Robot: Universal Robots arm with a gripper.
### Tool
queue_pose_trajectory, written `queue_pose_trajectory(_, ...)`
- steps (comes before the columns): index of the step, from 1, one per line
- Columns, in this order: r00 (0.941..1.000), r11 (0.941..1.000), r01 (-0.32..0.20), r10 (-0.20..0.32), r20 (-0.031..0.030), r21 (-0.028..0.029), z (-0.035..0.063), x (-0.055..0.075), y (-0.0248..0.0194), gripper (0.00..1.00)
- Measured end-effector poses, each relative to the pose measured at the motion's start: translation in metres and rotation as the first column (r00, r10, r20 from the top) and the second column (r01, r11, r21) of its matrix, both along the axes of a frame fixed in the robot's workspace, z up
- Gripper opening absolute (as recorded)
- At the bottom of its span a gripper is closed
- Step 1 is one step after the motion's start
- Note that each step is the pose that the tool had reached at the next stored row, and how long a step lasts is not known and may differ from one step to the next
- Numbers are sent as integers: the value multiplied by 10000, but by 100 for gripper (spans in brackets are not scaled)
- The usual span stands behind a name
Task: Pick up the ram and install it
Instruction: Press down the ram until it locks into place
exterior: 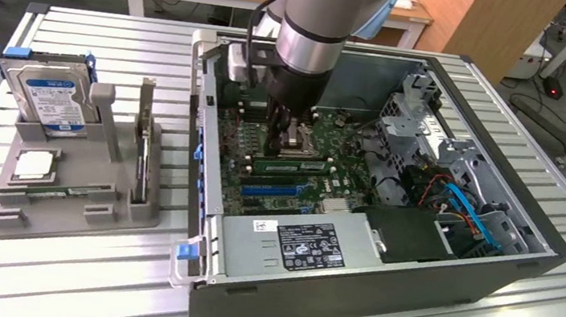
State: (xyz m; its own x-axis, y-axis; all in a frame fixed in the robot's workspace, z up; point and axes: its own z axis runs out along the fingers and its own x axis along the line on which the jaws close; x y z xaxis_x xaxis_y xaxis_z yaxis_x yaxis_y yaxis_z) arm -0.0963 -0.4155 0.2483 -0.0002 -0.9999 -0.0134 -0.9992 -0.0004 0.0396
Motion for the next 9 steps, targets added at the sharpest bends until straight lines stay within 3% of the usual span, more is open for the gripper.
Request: queue_pose_trajectory(9, 10000, 10000, -4, 4, 3, 7, -24, 0, 1, 9)
